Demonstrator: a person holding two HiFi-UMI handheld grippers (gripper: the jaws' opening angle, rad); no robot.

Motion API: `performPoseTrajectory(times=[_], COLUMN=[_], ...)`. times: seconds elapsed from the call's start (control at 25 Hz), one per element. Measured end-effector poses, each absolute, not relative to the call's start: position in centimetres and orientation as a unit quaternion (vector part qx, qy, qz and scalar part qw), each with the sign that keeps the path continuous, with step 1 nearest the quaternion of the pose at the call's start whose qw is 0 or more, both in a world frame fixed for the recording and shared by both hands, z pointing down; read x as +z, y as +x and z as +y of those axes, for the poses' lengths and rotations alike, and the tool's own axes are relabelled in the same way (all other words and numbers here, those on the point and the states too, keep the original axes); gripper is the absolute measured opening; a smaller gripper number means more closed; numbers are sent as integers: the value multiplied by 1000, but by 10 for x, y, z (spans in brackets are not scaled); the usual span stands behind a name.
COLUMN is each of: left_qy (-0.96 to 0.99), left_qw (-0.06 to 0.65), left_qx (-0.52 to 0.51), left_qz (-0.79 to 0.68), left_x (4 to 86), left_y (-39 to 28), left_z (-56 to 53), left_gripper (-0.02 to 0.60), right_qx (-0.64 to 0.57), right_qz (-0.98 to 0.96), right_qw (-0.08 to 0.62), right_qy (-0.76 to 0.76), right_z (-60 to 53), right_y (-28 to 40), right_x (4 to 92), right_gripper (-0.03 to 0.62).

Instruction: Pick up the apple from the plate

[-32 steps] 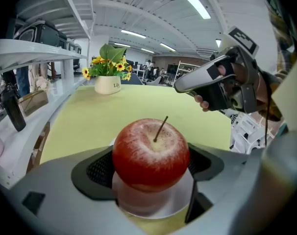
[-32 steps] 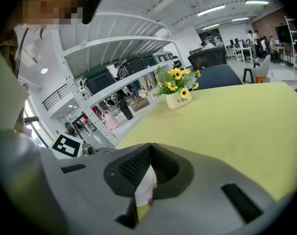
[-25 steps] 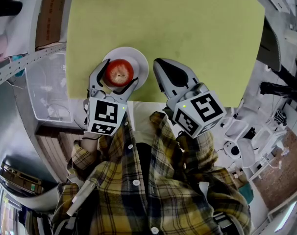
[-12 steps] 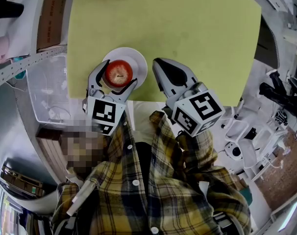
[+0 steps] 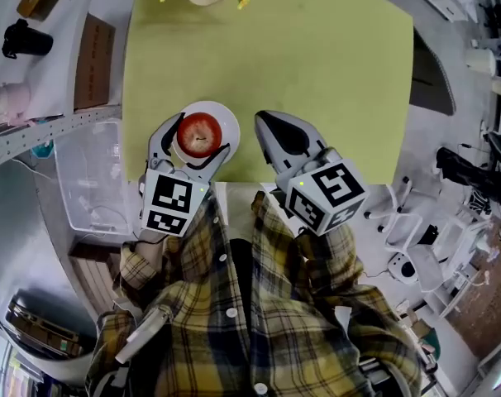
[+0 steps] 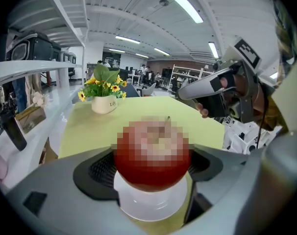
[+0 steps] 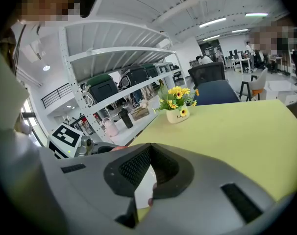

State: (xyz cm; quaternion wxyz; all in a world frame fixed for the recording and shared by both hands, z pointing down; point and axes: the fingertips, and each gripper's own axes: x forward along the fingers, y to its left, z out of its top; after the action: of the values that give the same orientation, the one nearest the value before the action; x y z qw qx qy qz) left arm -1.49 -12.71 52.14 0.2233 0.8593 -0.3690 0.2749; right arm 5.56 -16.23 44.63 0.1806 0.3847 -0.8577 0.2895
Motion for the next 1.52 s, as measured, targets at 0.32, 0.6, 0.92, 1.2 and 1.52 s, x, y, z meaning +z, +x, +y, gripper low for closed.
performPoseTrajectory(times=[0.32, 0.6, 0.92, 1.2, 1.52], left_qy=[875, 888, 898, 900, 901], left_qw=[190, 165, 139, 135, 132], left_qx=[258, 243, 239, 234, 230], left_qz=[-361, -353, -342, -341, -344], left_x=[468, 421, 386, 375, 370], left_y=[-2, 11, 24, 31, 34], left_z=[-138, -134, -129, -126, -127], left_gripper=[430, 430, 430, 430, 430], right_qx=[264, 231, 212, 199, 192], right_qz=[-863, -871, -877, -884, -892], right_qw=[158, 142, 127, 131, 139], right_qy=[401, 409, 412, 402, 385], right_z=[-162, -161, -157, -157, -157], right_y=[70, 80, 87, 84, 79], right_x=[407, 375, 352, 344, 343], right_gripper=[-3, -3, -3, -3, -3])
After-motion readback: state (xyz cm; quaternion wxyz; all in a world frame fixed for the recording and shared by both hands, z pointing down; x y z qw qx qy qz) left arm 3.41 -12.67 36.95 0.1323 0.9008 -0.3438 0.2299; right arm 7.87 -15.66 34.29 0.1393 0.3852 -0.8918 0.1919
